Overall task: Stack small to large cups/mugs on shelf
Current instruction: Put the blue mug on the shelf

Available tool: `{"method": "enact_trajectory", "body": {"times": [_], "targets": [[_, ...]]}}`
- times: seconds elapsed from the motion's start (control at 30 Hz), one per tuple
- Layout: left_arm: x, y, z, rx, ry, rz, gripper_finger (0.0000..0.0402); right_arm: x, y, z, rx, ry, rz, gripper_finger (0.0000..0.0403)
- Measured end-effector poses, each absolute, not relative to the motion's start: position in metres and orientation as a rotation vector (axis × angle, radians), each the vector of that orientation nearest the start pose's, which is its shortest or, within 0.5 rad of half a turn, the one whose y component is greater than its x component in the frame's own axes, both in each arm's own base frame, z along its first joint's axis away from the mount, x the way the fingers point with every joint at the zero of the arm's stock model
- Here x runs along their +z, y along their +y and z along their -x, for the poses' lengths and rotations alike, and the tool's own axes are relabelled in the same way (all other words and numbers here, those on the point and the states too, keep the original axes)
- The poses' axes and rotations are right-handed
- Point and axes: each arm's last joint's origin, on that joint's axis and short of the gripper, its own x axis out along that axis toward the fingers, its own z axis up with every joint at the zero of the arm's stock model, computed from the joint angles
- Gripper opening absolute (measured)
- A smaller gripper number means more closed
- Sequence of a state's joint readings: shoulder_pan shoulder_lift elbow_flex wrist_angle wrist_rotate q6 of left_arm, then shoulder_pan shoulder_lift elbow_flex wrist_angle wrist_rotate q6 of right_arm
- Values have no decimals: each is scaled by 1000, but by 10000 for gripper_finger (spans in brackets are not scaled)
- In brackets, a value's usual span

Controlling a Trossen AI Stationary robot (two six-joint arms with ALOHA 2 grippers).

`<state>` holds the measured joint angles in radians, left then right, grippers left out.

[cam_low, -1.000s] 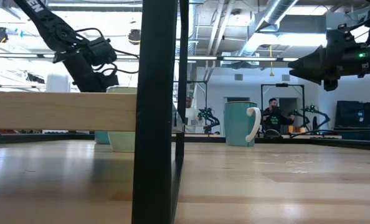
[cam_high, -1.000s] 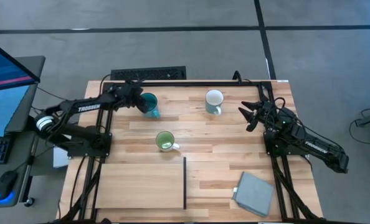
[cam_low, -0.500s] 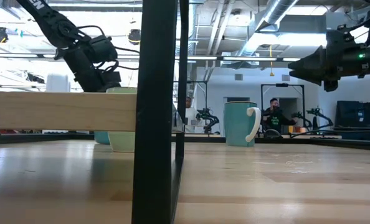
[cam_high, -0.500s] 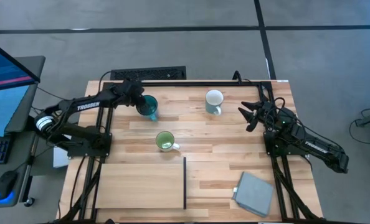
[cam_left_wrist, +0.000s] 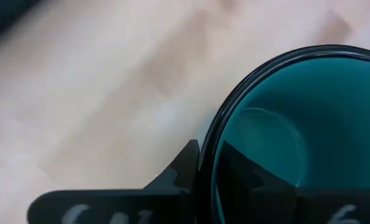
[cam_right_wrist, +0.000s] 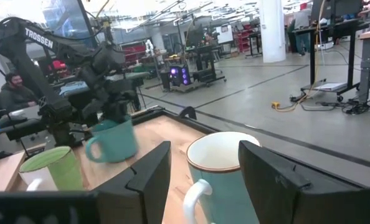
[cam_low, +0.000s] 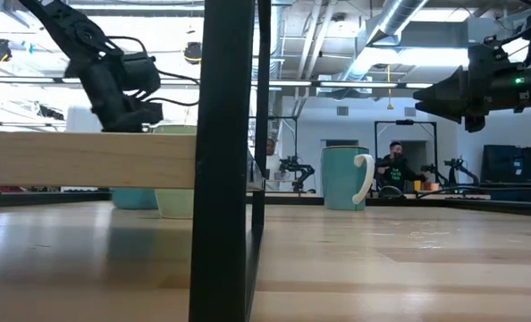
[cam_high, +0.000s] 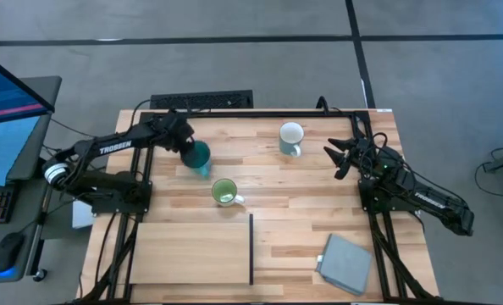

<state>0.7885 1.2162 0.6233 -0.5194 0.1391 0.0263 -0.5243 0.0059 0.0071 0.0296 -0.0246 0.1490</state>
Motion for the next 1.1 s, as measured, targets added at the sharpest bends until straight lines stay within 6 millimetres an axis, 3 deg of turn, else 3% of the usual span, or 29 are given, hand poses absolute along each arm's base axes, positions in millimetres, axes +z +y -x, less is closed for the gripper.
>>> {"method": "enact_trajectory", "body": {"times": [0.2,0.33,0.53,0.87,1.1], "targets": [[185,129,-135,515,1073,528,15,168,-48,-85,-496,-67,-137,209],[194,124,-132,470,1018,528,15,168,-48,-85,-496,-67,-137,209],[204,113,-137,323,932,505,15,168,-48,-85,-497,-67,-137,209],[208,78,-159,68,937,407,15,169,-48,-85,-499,-68,-136,209],[216,57,-163,-33,916,328,15,169,-48,-85,-499,-76,-135,209]]}}
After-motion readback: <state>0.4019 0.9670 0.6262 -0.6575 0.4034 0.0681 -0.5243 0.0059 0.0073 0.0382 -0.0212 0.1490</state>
